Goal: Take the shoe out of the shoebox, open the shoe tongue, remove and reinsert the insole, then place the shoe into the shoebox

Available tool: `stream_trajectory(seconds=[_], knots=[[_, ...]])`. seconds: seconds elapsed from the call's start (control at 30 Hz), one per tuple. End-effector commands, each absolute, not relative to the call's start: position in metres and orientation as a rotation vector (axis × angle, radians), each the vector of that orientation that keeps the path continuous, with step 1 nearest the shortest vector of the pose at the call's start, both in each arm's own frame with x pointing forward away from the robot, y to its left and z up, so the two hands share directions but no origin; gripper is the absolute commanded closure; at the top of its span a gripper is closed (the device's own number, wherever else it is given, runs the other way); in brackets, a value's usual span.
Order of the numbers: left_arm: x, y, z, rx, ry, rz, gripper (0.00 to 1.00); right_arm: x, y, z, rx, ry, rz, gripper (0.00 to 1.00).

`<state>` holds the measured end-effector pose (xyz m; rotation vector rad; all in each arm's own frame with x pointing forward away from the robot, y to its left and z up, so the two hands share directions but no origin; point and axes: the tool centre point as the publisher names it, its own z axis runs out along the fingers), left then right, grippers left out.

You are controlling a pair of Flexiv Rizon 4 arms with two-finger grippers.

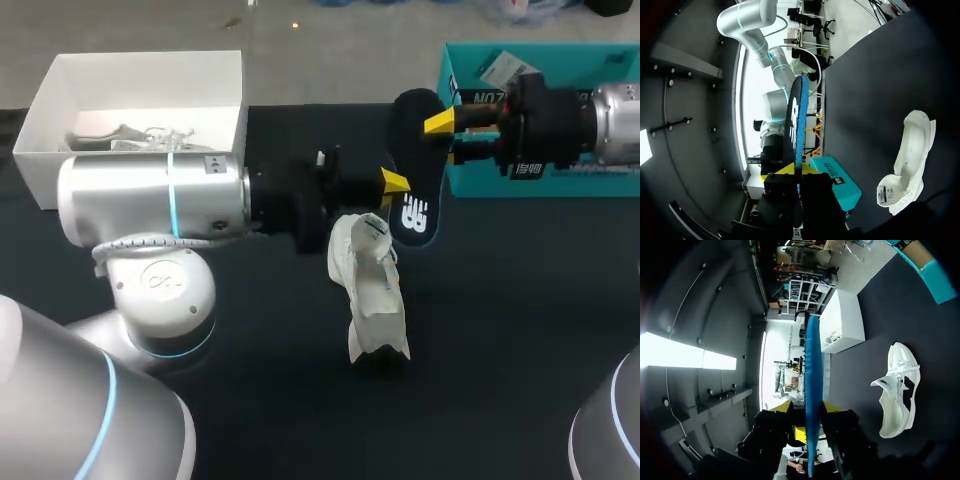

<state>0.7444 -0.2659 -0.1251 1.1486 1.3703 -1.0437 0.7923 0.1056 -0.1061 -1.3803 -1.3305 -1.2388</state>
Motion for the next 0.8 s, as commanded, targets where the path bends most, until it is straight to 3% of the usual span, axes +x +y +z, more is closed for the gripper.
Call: stream_trajectory(seconds=[0.03,0.07,0.33,0.37,0.4,0.43,0.8], knots=[[0.743,-0.268,-0.123,1.142,1.364,-1.038,1.00,0.795,0.107,-0.112,-1.401,-1.320,-1.234,0.85],[0.742,-0.268,-0.122,1.139,1.362,-1.039,1.00,0.795,0.106,-0.114,-1.412,-1.314,-1.234,0.99],[0.739,-0.260,-0.119,1.132,1.407,-1.035,1.00,0.795,0.105,-0.124,-1.439,-1.294,-1.224,1.00],[0.739,-0.258,-0.117,1.139,1.417,-1.026,0.71,0.796,0.105,-0.126,-1.441,-1.293,-1.219,1.00],[0.739,-0.256,-0.115,1.155,1.438,-1.016,0.23,0.796,0.105,-0.127,-1.443,-1.293,-1.216,1.00],[0.739,-0.254,-0.113,1.159,1.446,-1.016,0.00,0.796,0.105,-0.129,-1.444,-1.293,-1.213,1.00],[0.758,-0.223,-0.077,1.353,1.745,-0.978,0.00,0.796,0.113,-0.140,-1.430,-1.350,-1.151,1.00]])
